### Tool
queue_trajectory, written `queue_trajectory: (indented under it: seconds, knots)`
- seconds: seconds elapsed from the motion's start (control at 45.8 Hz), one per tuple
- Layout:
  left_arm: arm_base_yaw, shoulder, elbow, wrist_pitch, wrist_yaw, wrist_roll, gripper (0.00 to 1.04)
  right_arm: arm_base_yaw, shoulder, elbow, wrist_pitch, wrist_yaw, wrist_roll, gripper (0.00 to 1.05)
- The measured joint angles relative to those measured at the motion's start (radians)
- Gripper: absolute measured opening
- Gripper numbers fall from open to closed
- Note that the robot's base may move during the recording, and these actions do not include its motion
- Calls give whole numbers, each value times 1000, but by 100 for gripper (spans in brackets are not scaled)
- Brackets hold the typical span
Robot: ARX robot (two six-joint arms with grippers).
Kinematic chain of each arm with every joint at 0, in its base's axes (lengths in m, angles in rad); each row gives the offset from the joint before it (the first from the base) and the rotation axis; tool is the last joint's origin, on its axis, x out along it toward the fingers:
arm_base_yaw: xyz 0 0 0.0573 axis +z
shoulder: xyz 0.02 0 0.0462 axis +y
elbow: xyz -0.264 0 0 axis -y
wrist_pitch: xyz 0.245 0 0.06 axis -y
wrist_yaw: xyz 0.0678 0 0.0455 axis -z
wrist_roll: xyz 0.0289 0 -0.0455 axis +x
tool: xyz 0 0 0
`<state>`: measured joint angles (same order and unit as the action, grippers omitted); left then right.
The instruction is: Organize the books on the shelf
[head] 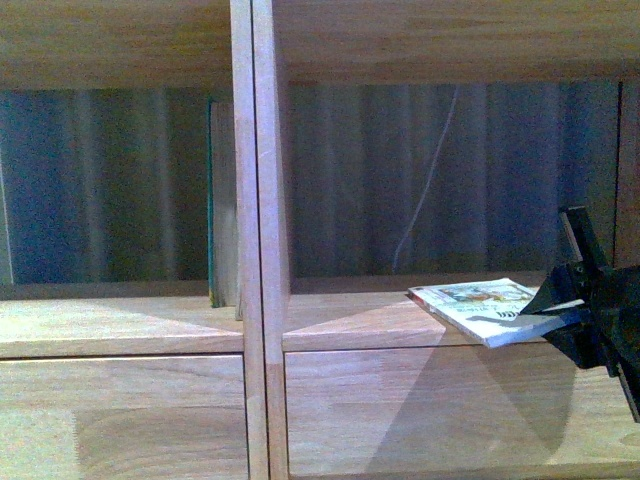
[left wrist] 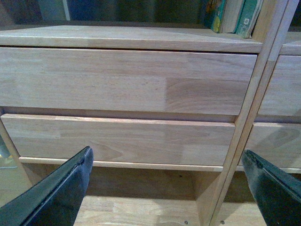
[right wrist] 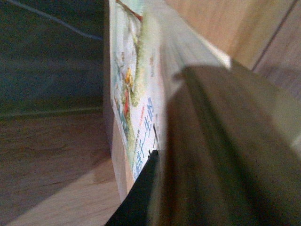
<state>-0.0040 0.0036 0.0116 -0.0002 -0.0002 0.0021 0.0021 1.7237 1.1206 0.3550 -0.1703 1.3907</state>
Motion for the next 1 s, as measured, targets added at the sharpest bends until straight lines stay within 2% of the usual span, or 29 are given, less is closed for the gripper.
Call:
queue_trajectory:
  seconds: [0.066, 0.437, 0.743, 0.874, 1.005]
  knots:
    - [0, 0, 0, 0, 0, 0, 97, -3, -11, -2, 0, -6, -6, 8]
    - [0, 0, 0, 0, 0, 0, 97, -40, -113, -84, 19, -72, -56, 7]
    - [0, 0, 0, 0, 0, 0, 97, -92, -318, -218, 103, -237, -168, 7]
    - [0, 0, 0, 0, 0, 0, 97, -84, -441, -295, 149, -315, -216, 7]
    - [0, 0, 0, 0, 0, 0, 97, -67, -508, -336, 170, -343, -237, 7]
